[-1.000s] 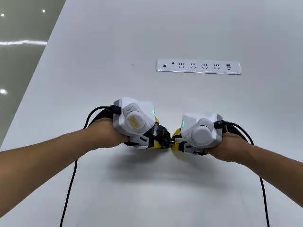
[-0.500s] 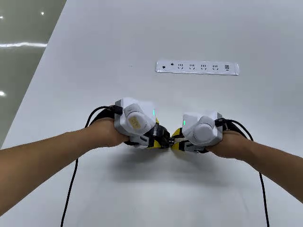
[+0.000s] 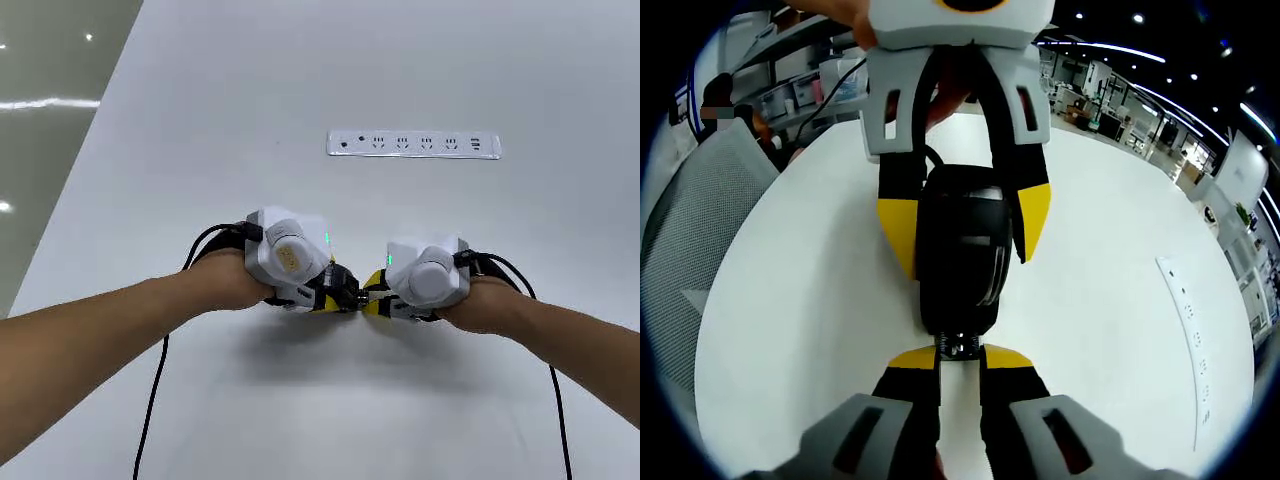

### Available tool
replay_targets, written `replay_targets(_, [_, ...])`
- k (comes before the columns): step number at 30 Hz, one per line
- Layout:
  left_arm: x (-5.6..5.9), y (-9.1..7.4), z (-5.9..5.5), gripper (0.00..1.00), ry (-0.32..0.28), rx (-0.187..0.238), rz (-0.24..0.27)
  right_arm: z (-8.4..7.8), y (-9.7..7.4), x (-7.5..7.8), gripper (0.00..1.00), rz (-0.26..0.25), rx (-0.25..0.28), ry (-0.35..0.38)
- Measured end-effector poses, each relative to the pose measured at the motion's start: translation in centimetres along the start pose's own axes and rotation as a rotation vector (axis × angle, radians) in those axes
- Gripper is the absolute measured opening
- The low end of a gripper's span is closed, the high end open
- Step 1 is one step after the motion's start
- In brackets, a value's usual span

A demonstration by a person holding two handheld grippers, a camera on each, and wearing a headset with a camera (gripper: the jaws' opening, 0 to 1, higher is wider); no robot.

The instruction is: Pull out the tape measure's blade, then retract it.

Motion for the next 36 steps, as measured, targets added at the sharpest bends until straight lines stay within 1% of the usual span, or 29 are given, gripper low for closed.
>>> replay_targets(3, [-0.2,0.0,-0.1,0.35,-0.012,0.007,-0.005,-0.1,0.0,0.1,0.13,-0.002,0.006,0.024])
replay_targets(8, [-0.2,0.0,0.0,0.35,-0.019,0.006,-0.004,-0.3,-0.1,0.1,0.13,-0.009,0.009,0.034])
replay_targets(13, [-0.1,0.0,0.0,0.35,-0.02,0.004,-0.002,-0.5,-0.3,0.2,0.13,-0.012,0.007,0.038])
replay_targets(18, [-0.1,0.0,0.0,0.35,-0.02,0.007,-0.002,-1.0,-0.8,0.2,0.13,-0.019,0.004,0.049])
replay_targets(26, [0.0,0.0,0.0,0.35,-0.013,0.004,-0.004,-1.7,-1.2,0.0,0.13,-0.03,-0.001,0.058])
replay_targets(29, [0.0,0.0,-0.1,0.34,-0.013,0.008,-0.004,-1.9,-1.4,0.0,0.13,-0.033,-0.005,0.061])
replay_targets(36, [0.0,-0.1,-0.1,0.34,-0.017,0.009,-0.001,-2.4,-1.9,0.2,0.13,-0.038,-0.013,0.059])
Point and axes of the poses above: the centre of the closed fingertips' face, and the gripper's own axes: y roughly forward along the fingers, x roughly to its right, z roughly out of its top, the point moved 7 cm from there along -y, roughly backward along the fingers, and after that the axes turned 8 degrees about -z, right-handed, at the moved point
